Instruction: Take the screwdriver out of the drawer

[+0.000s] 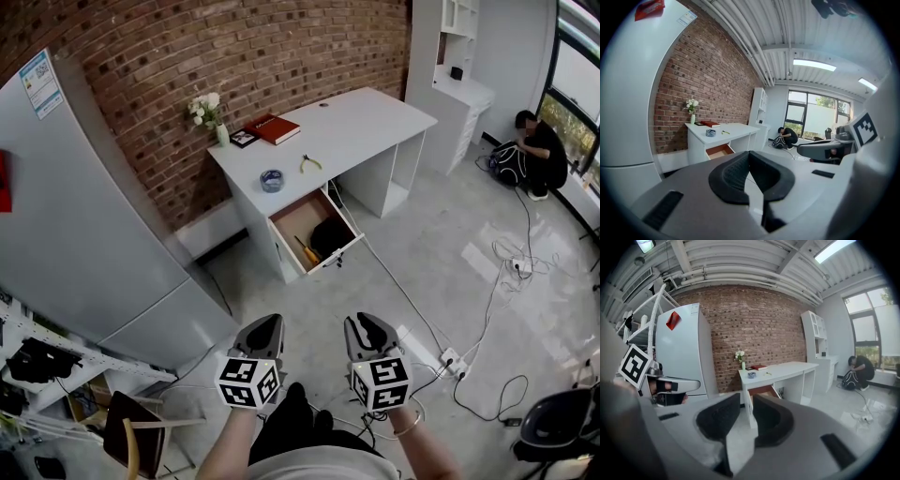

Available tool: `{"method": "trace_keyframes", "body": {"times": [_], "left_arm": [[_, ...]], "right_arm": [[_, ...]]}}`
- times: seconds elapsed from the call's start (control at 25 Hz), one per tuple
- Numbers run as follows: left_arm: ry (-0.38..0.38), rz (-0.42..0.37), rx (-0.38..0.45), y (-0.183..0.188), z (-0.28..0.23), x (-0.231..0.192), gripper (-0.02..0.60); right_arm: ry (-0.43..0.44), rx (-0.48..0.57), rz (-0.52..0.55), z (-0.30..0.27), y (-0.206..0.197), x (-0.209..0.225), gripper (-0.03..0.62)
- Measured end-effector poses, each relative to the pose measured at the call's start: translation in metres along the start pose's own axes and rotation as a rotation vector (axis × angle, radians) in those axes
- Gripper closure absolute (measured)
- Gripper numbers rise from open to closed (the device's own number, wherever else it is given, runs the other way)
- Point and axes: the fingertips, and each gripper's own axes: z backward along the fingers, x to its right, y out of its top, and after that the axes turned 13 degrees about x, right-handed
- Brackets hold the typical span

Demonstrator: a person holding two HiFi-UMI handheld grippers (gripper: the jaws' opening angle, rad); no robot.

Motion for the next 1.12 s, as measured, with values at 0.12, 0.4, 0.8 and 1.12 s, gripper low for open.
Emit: {"method": "trace_keyframes", "body": {"times": [0.12, 0.4, 0.8, 1.12], "left_arm": [[0.003, 0.004, -0.009, -0.004, -0.009, -0.007, 0.589], [-0.02, 0.014, -0.029, -0.007, -0.049, -0.034, 0.589], [-0.025, 0.047, -0.057, -0.007, -0.136, -0.108, 0.589], [-0.039, 0.069, -0.078, -0.001, -0.189, -0.161, 0.589]], "right_arm": [[-0.004, -0.004, 0.003, -0.01, 0.0, 0.003, 0.511], [-0.014, -0.019, -0.005, -0.054, -0.002, 0.013, 0.502], [-0.013, -0.063, -0.041, -0.163, -0.001, 0.026, 0.502], [-0.043, -0.096, -0.034, -0.237, 0.001, 0.029, 0.502]]}}
